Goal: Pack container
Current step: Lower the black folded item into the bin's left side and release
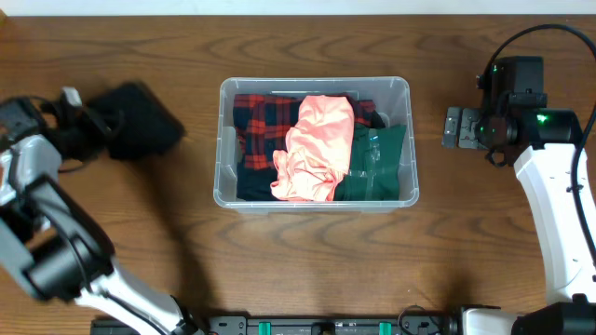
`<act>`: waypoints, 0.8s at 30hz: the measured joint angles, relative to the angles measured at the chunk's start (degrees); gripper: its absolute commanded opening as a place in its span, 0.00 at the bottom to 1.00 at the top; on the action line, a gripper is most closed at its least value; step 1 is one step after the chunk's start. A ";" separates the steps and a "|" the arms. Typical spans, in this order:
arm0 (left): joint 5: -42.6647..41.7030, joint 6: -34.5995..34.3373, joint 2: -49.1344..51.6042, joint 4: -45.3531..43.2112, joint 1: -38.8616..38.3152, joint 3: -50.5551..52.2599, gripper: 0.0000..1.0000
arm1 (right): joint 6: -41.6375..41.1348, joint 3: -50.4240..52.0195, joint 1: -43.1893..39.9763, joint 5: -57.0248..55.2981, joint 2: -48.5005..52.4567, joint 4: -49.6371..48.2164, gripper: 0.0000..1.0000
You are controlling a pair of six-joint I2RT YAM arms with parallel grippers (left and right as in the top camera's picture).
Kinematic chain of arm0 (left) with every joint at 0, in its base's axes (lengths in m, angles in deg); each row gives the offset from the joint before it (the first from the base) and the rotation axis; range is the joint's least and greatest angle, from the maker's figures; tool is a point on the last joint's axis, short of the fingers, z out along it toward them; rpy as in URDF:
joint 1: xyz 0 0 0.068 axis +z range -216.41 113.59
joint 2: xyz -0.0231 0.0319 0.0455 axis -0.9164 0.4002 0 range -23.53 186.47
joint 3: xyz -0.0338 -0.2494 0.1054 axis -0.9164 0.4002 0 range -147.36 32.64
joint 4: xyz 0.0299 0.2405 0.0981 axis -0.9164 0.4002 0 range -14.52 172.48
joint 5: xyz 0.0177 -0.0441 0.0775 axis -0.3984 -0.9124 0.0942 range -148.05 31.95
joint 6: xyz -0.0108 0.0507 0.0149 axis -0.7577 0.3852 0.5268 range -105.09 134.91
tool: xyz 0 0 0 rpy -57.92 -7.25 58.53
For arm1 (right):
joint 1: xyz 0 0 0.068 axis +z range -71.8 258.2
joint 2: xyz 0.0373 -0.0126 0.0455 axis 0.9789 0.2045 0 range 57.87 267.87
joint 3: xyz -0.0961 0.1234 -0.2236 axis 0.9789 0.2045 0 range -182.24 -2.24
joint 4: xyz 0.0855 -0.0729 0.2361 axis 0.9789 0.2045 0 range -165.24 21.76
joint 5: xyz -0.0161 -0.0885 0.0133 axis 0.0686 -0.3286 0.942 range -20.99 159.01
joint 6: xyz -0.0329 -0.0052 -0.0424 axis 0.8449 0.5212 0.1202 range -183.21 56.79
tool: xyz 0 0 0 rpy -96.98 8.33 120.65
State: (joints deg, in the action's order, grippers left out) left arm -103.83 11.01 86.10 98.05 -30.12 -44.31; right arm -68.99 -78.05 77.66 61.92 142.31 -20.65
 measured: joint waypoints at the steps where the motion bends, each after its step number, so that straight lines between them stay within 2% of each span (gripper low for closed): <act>1: -0.39 -0.20 -3.17 0.00 -0.07 0.00 0.06 | 0.00 0.00 0.00 0.00 0.00 0.00 0.99; 6: -1.75 -0.59 -21.20 2.97 -3.26 -0.09 0.06 | 0.13 0.00 0.00 0.00 0.00 0.00 0.99; 9: -2.56 -0.55 -28.92 6.16 -9.25 -0.33 0.06 | 0.15 0.00 0.02 0.00 0.00 0.02 0.99; 11: -3.30 0.46 -32.63 11.58 -14.95 -0.55 0.06 | 0.15 0.00 0.00 0.02 0.00 0.02 0.99; 17: -0.61 6.82 -33.68 27.98 -28.59 -0.42 0.06 | 0.17 0.02 0.02 0.02 0.00 0.04 0.99; 24: 8.13 10.86 -27.56 30.23 -36.87 0.55 0.06 | 0.17 0.02 0.00 0.00 0.00 0.17 0.99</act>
State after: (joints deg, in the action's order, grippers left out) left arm -95.70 21.87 58.54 128.27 -66.99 -43.76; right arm -68.82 -78.03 77.66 61.92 142.31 -20.47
